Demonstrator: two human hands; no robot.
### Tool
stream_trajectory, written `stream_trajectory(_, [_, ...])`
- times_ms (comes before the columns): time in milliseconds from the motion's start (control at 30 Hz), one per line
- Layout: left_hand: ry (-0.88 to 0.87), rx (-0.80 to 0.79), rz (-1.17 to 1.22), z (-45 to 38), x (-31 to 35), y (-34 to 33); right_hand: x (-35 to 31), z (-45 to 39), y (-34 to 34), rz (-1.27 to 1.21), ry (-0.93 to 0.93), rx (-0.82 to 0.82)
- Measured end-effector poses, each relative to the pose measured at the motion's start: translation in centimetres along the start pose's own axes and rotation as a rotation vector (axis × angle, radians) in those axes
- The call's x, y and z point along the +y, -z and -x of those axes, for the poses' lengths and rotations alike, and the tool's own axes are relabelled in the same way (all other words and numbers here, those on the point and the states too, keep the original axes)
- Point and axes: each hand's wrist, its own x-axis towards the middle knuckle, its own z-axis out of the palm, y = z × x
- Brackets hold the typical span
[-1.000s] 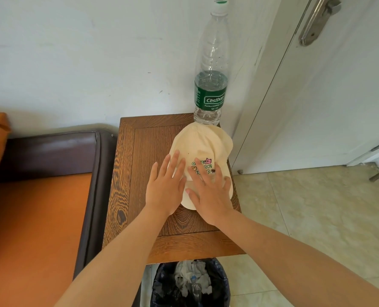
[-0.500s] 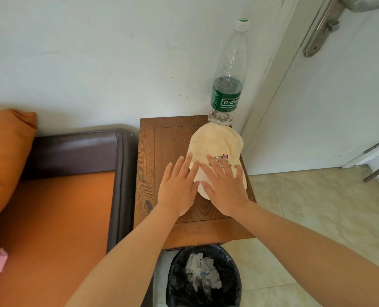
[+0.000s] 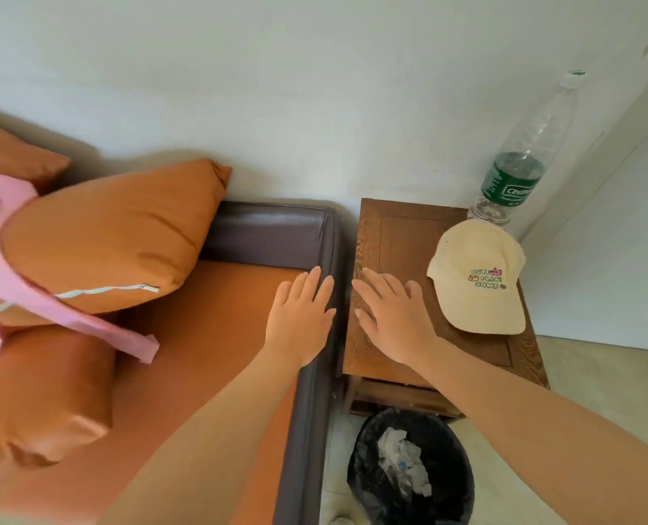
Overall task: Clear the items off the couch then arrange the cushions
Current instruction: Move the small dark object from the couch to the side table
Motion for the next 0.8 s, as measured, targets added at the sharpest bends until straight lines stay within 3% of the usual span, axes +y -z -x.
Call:
stream_trajectory(467, [0.426,-0.013,-0.058,17.8,-13.0,0.8,-19.9,-0.1,-2.5,-0.031,0.434,0.093])
stream_trajectory(800, [0.543,0.031,-0.062,27.8,-26.6,1.4,-37.2,-2.7,-3.9,-0.016,0.568,0.132])
